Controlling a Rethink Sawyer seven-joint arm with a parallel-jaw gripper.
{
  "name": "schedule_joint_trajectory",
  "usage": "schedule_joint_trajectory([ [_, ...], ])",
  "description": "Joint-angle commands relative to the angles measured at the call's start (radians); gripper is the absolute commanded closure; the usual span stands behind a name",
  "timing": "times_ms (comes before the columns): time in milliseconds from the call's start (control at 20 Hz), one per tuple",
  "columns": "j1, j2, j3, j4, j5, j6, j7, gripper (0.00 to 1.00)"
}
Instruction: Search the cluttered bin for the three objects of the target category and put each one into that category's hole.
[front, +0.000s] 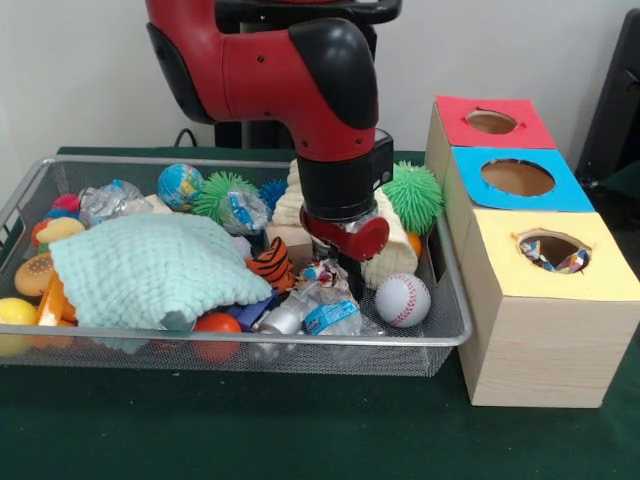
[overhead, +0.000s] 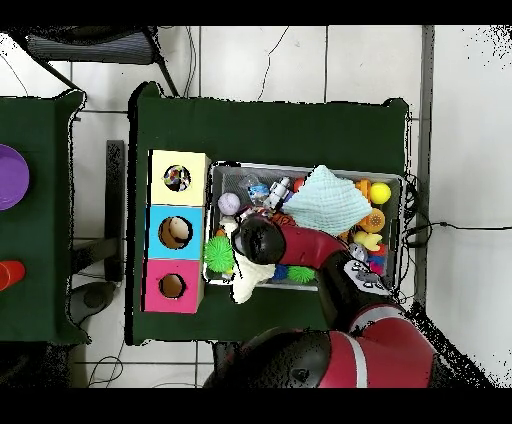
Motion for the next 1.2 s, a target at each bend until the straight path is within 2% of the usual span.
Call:
schedule_joint_trajectory([
  [50, 0.038, -0.06, -0.005, -0.026, 0.032, -0.24, 0.164, 1.0],
  [400, 0.063, -0.197, -0.008, 0.08, 0.086, -0.198, 0.182, 1.0],
  [600, 0.074, -0.268, -0.003, 0.12, 0.115, -0.153, 0.176, 1.0],
  [750, 0.084, -0.323, -0.005, 0.142, 0.138, -0.085, 0.157, 1.0],
  [1000, 0.088, -0.345, -0.01, 0.149, 0.165, -0.05, 0.129, 1.0],
  [1150, 0.117, -0.331, -0.064, 0.125, 0.138, -0.061, 0.088, 1.0],
  [1200, 0.121, -0.326, -0.075, 0.116, 0.131, -0.052, 0.068, 0.0],
])
